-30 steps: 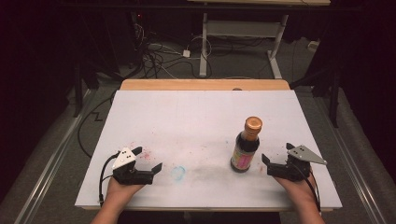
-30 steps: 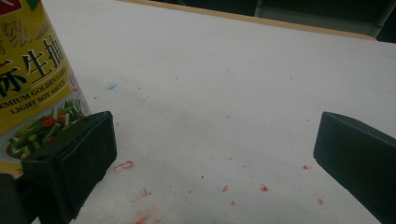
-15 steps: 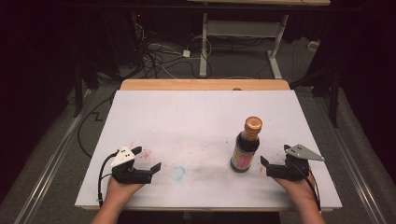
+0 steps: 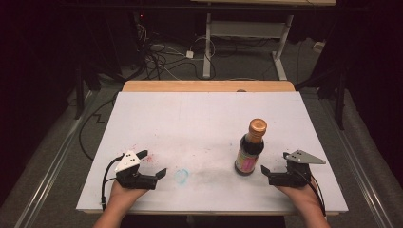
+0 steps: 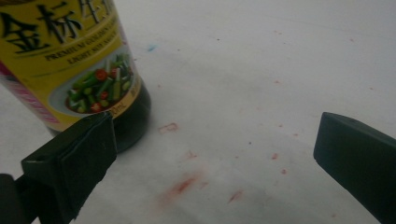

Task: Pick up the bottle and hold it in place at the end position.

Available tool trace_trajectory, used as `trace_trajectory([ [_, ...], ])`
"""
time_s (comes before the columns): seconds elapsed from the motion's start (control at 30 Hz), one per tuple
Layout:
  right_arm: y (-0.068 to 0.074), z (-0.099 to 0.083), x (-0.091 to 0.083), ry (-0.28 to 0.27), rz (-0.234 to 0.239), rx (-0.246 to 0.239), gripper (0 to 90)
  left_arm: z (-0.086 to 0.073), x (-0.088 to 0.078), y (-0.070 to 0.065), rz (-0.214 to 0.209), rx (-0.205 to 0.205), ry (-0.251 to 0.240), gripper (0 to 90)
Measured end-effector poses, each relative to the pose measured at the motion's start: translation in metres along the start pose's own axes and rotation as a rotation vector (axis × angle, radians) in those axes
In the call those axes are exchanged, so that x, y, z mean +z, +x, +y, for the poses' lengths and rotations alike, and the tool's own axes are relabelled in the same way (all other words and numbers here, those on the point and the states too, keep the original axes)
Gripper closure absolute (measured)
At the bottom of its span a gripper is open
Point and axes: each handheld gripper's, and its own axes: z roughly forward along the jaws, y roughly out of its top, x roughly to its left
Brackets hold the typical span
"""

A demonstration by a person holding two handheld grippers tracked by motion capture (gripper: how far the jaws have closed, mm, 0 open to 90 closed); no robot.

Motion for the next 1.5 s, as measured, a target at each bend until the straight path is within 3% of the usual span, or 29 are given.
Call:
trace_trajectory([
  [0.27,0.009,0.002,-0.004,-0.020,0.052,-0.006,0.3,0.000,0.002,0.001,0.017,-0.001,0.013,0.0],
  [0.6,0.022,0.008,-0.009,-0.064,0.104,-0.020,0.3,-0.001,0.002,0.002,0.014,0.001,-0.004,0.0],
  [1.27,0.045,0.025,0.001,-0.103,0.169,-0.030,0.4,-0.004,0.004,0.002,0.021,0.014,0.001,0.0],
  [1.5,0.051,0.035,0.002,-0.142,0.168,-0.035,10.1,-0.005,0.004,0.002,0.021,0.019,0.001,0.0],
])
